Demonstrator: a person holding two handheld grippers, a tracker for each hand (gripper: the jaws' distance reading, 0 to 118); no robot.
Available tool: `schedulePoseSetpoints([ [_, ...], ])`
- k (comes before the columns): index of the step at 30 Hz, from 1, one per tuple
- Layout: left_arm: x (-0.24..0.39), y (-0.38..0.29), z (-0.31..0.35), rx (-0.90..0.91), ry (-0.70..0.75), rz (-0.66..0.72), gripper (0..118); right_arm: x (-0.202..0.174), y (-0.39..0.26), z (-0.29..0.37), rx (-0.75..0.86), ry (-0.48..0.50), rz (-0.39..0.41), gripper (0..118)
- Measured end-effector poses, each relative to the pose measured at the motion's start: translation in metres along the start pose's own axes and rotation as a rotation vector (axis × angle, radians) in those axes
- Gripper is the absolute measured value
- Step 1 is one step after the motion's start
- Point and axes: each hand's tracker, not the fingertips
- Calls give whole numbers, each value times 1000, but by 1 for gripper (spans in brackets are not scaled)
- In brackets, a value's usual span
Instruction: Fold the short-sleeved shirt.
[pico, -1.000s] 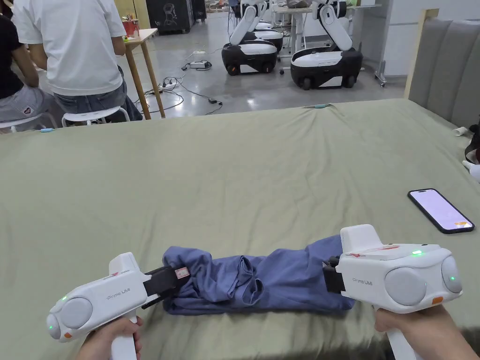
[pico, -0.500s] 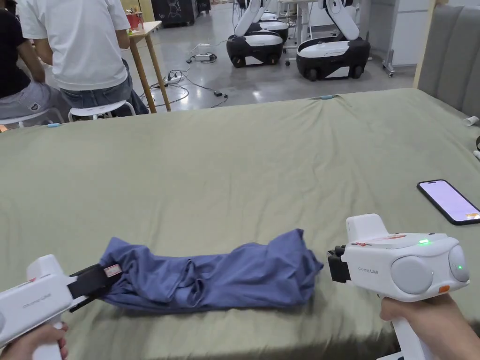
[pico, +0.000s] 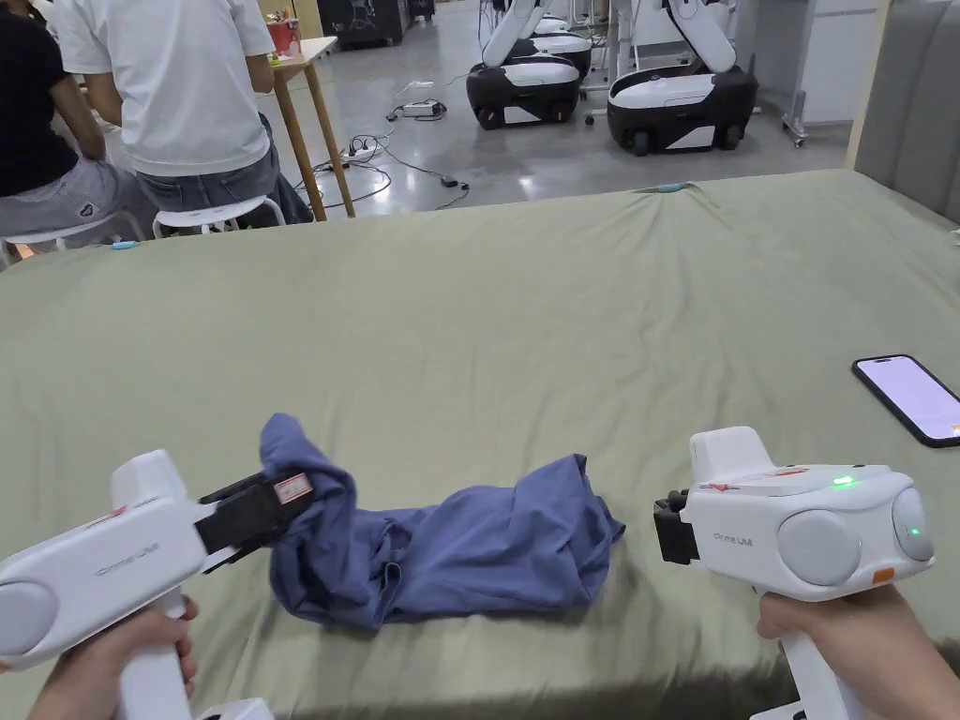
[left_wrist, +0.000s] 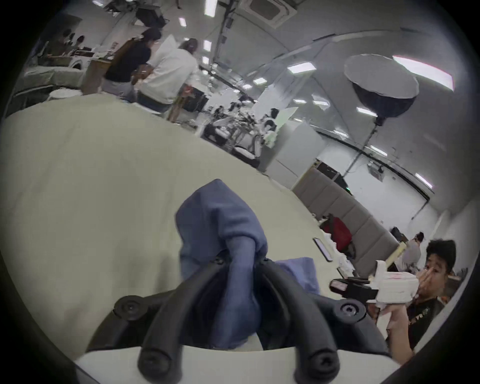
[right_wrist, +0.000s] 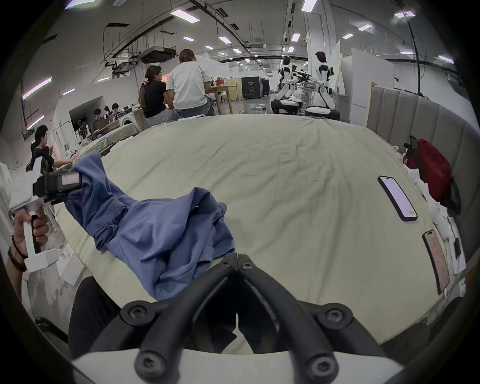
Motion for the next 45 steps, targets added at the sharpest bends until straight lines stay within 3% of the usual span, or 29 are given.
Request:
schedulePoseSetpoints([
  [4,57,-14,-39,-72,-119,-70,13,8,-3,5,6,-9,-14,0],
  [9,102,-56,-101,-223,-138,-161,13,20,-8,16,10,-27,-35,0],
  [12,114,-81,-126,-289,-113,-210,13,28,-11,23,13,-38,-47,0],
  [17,106,-89,-131,-297,-117,-170,14,39,-13,24,19,-57,-75,0],
  [19,102,-77,-125,-297,-177,-111,40,40,-13,23,20,-57,-83,0],
  [20,96,-70,-122,-301,-227,-95,64,40,-13,22,20,-56,-84,0],
  [21,95,-63,-115,-283,-271,-87,97,39,-13,23,20,-55,-85,0],
  [22,96,-57,-108,-255,-274,-89,118,38,-14,23,20,-53,-84,0],
  [24,93,-43,-91,-135,-279,-132,114,35,-13,21,20,-45,-84,0],
  [26,86,-30,-84,-129,-265,-121,117,32,-13,17,18,-39,-82,0],
  [27,80,-24,-80,-111,-244,-98,110,31,-13,16,17,-36,-80,0],
  [28,69,-16,-66,-93,-227,-70,93,29,-13,15,17,-33,-79,0],
  [29,59,-12,-61,-71,-218,-44,64,27,-13,15,17,-29,-78,0],
  [30,50,-9,-57,-58,-223,-25,9,26,-13,15,17,-24,-76,0],
  [31,43,-9,-56,-51,-197,-15,1,24,-13,14,16,-20,-73,0],
  [33,41,-14,-47,-33,-116,-19,0,21,-12,14,15,-14,-69,0],
  [39,36,-24,-53,-87,-171,-11,0,19,-11,13,11,-12,-59,0],
  [45,71,-46,-107,-204,-202,-70,0,24,-10,19,14,-9,-65,0],
])
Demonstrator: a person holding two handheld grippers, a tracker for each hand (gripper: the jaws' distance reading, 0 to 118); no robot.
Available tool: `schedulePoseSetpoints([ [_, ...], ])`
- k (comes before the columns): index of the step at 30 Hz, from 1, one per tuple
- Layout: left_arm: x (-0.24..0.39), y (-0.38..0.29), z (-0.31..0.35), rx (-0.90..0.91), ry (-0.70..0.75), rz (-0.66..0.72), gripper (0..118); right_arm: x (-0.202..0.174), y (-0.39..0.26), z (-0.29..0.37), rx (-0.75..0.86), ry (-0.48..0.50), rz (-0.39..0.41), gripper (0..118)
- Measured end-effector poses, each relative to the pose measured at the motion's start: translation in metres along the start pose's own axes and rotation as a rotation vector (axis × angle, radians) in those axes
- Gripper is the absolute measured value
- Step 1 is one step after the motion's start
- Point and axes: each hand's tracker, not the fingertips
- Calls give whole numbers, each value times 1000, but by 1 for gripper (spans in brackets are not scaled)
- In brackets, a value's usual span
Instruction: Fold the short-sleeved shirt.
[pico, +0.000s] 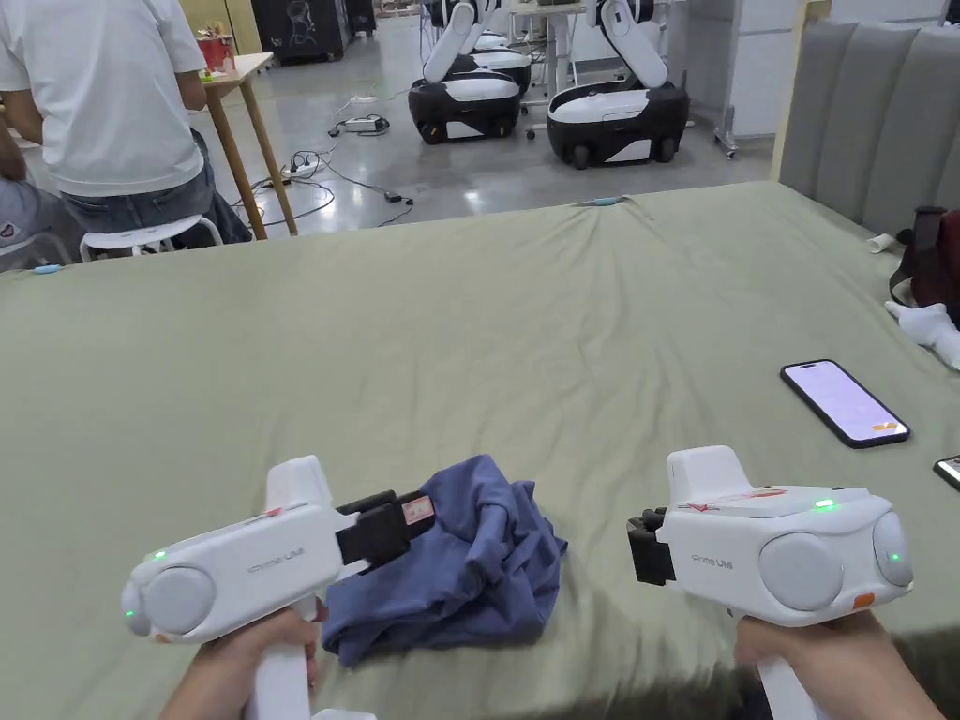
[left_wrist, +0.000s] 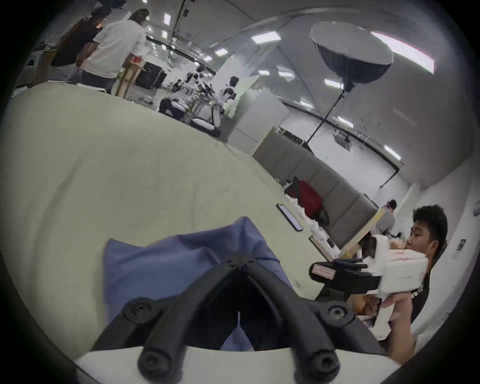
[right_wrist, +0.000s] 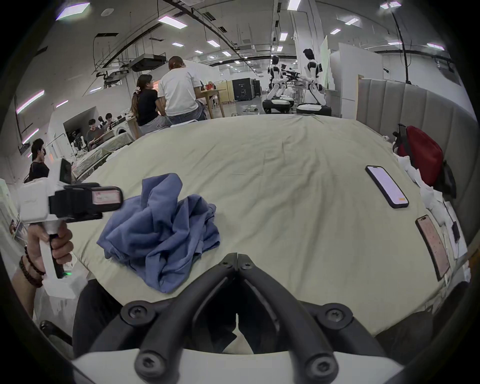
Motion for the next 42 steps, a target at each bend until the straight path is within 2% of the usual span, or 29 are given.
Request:
schedulePoseSetpoints([
  [7,26,-25,-83,-161,0,-23,0,13,-1,3,-11,-49,-1,0],
  [14,46,-34,-95,-201,-7,-78,0,13,-4,3,-22,-61,-9,0],
  [19,40,-18,-62,-100,-24,-88,0,1,7,1,3,-13,-11,0],
  [22,35,-4,-31,-15,-4,-86,0,-9,22,-6,41,138,-73,0],
  [24,25,5,-3,23,10,-64,0,-22,34,-13,62,205,-97,0],
  [28,-5,14,43,73,110,-38,0,-55,51,-43,46,246,-64,0],
  [31,-23,9,68,85,158,29,0,-64,43,-81,-63,274,-108,0],
  [34,-36,0,86,92,176,65,0,-59,19,-119,-126,190,-88,0],
  [35,-41,-3,87,88,176,80,3,-55,12,-122,-81,197,-82,0],
  [37,-47,-9,89,74,185,119,55,-50,7,-111,-25,237,-143,0],
  [39,-53,-15,79,63,208,131,113,-53,12,-105,-55,227,-121,0],
  [40,-54,-17,74,54,210,133,118,-54,14,-106,-54,215,-89,0],
  [42,-56,-20,63,63,165,174,114,-55,12,-106,-51,213,-93,0],
])
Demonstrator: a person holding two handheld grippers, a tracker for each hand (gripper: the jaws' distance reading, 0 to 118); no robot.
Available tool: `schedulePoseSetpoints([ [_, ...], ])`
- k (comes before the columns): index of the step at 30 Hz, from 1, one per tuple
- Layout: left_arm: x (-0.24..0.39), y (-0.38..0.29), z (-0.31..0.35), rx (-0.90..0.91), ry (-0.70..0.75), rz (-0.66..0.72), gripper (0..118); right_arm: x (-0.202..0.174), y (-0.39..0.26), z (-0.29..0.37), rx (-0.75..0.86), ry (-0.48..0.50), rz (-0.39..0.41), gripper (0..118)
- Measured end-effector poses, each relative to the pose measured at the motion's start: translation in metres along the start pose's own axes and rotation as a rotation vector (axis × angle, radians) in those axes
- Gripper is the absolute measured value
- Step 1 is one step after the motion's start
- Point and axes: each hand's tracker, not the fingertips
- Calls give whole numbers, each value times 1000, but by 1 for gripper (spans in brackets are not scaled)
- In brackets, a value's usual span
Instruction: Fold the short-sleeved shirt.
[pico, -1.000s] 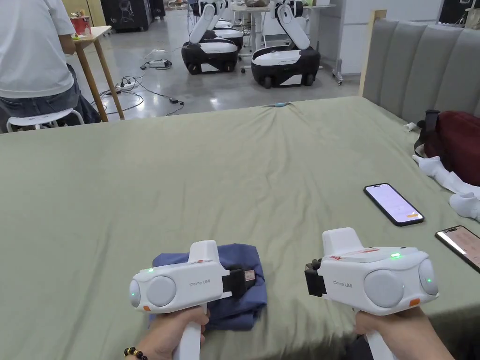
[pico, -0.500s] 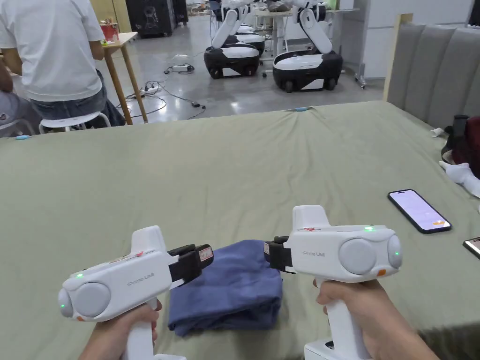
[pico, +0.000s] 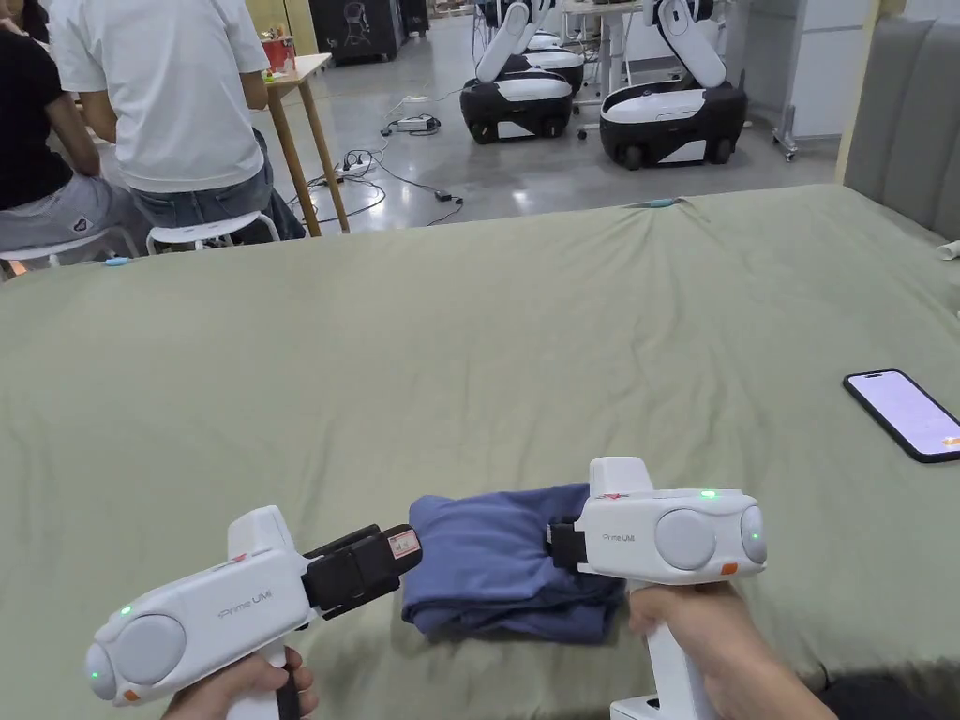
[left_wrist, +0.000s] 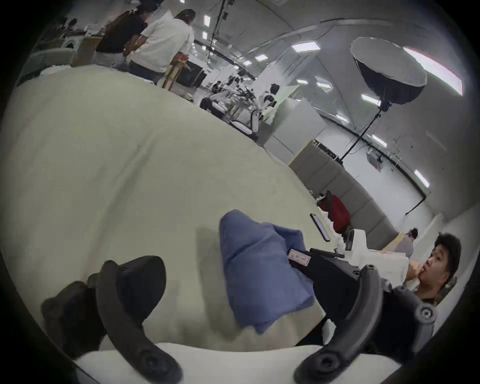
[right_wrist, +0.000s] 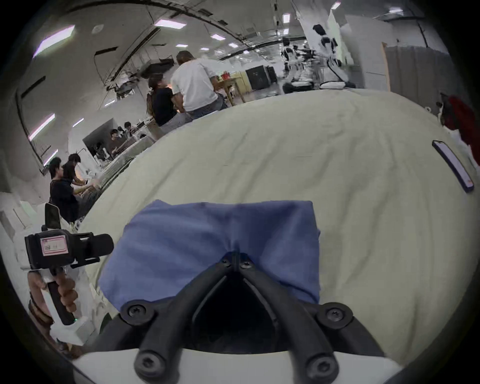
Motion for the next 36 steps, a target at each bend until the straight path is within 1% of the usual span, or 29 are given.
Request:
schedulePoseSetpoints([
  [3,11,-4,-23,-16,-11,52,114,3,-3,2,13,12,-13,0],
  [4,12,-5,-31,-24,-7,56,111,5,-4,3,16,20,-23,0],
  [5,12,-8,-42,-45,-2,62,102,7,-5,4,19,29,-36,0],
  [6,13,-11,-52,-68,-2,71,83,13,-4,-3,20,35,-44,0],
  [7,15,-13,-58,-76,-7,72,83,14,-5,-4,21,38,-48,0],
  [8,19,-16,-65,-80,-10,74,79,15,-5,-3,22,43,-56,0],
  [10,22,-19,-74,-77,-6,88,63,15,-6,-3,24,38,-62,0],
  [11,22,-19,-74,-68,11,86,58,16,-6,-3,27,39,-66,0],
  [12,21,-17,-72,-66,-7,82,44,17,-6,-3,29,44,-74,0],
  [13,25,-16,-65,-54,-41,87,35,17,-6,-2,28,46,-79,0],
  [14,27,-14,-61,-58,-46,84,34,16,-5,-4,26,43,-81,0],
  [16,31,-11,-55,-71,-43,27,30,7,-1,-3,19,24,-75,0],
  [17,27,-11,-51,-67,-51,3,29,-1,0,-3,16,-6,-49,0],
  [18,25,-8,-48,-72,-59,10,29,-14,1,3,24,-43,7,0],
  [20,19,-2,-41,-66,-71,22,28,-32,2,3,34,-76,74,0],
  [21,8,5,-39,-65,-71,21,28,-42,4,1,33,-78,96,0],
  [24,-14,23,-14,-42,-65,18,28,-68,7,-14,35,-36,94,0],
  [26,-41,39,2,-27,-55,16,28,-91,11,-27,28,-8,106,0],
  [27,-54,48,14,-17,-43,10,28,-107,13,-37,26,5,115,0],
  [29,-77,63,39,5,-17,4,28,-140,16,-56,17,31,164,0],
  [30,-95,74,55,24,5,8,28,-164,17,-67,9,35,192,0],
  [31,-109,81,64,22,11,11,28,-179,17,-78,11,41,202,0],
  [34,-169,112,104,42,65,20,28,-249,23,-124,3,76,241,0],
  [35,-183,120,114,45,72,20,28,-267,25,-135,6,84,266,0],
  [36,-203,130,128,54,87,20,28,-292,28,-149,9,94,303,0],
])
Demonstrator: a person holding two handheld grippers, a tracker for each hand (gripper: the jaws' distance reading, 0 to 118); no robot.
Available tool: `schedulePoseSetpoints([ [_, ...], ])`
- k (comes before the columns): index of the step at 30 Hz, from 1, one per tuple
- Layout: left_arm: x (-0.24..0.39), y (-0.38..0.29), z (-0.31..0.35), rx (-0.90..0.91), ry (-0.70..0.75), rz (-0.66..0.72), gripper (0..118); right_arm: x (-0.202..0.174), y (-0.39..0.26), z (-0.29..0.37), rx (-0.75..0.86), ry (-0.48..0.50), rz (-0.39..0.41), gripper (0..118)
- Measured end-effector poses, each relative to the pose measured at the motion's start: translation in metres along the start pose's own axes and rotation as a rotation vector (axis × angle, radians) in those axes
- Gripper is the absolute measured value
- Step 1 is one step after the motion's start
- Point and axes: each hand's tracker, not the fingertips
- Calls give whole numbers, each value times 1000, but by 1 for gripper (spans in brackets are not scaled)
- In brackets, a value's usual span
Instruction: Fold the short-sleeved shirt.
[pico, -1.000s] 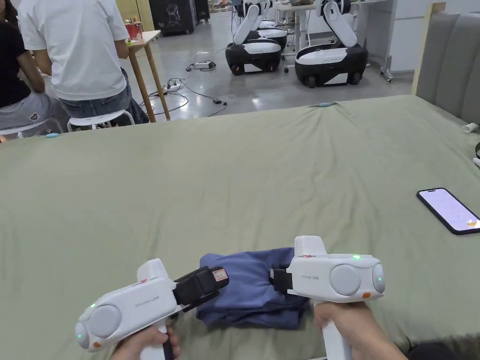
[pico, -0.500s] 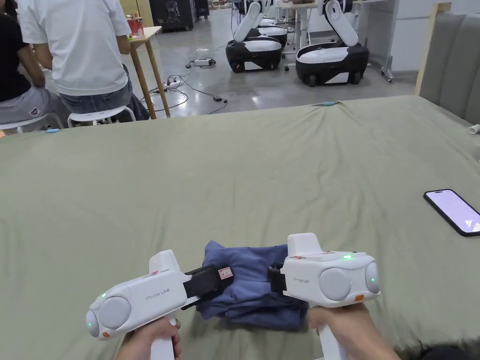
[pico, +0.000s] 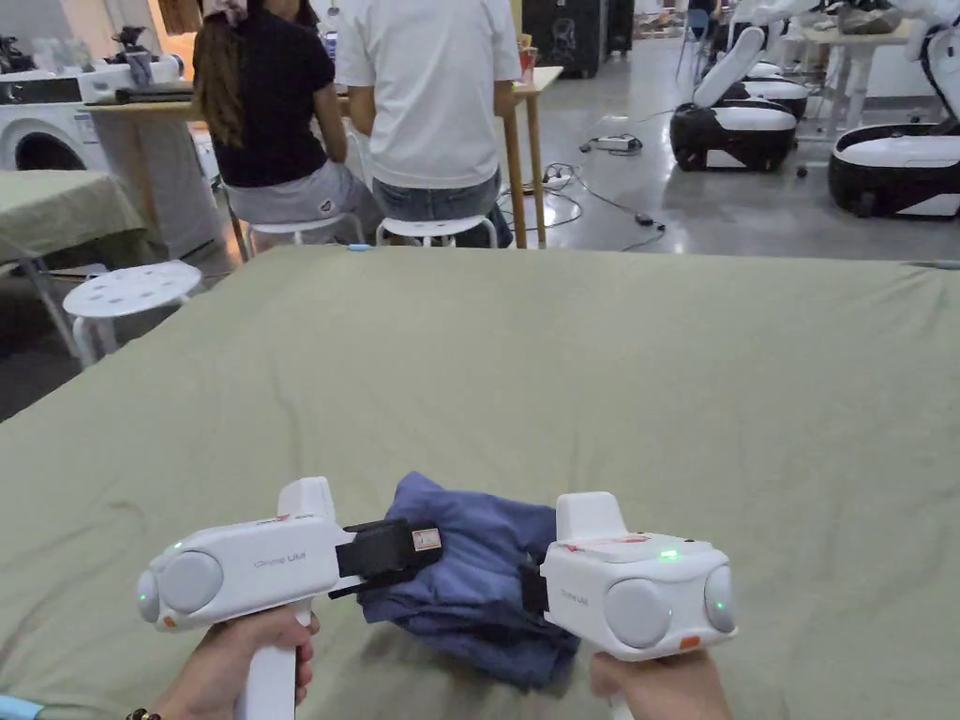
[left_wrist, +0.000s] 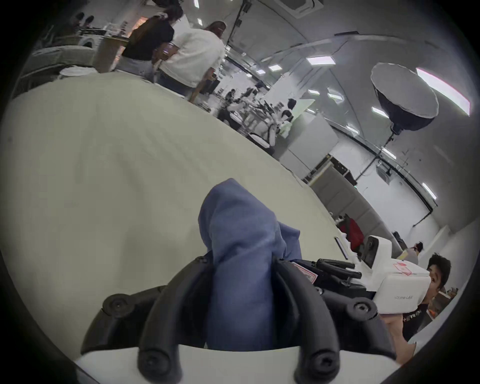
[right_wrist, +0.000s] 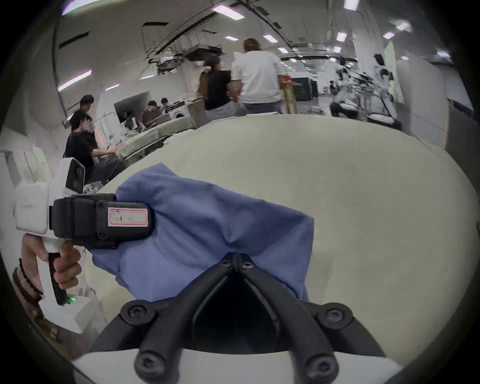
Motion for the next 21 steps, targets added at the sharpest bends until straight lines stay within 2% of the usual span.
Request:
schedulePoseSetpoints([
  [3,-54,31,39,55,72,-2,28,-61,26,-31,64,-16,75,0],
  [8,-140,69,104,65,136,5,28,-120,56,-51,121,90,114,0],
  [12,-205,82,134,103,221,72,28,-138,62,-54,136,93,164,0],
  [17,-222,70,125,96,229,107,29,-136,63,-59,124,85,169,0],
  [18,-218,70,126,105,242,98,39,-135,65,-65,122,83,168,0],
  [19,-214,71,126,111,258,92,54,-134,66,-64,122,80,166,0],
  [20,-209,72,127,113,290,71,78,-133,66,-63,121,75,163,0],
  [21,-187,69,126,112,303,33,115,-131,67,-60,120,75,160,0],
])
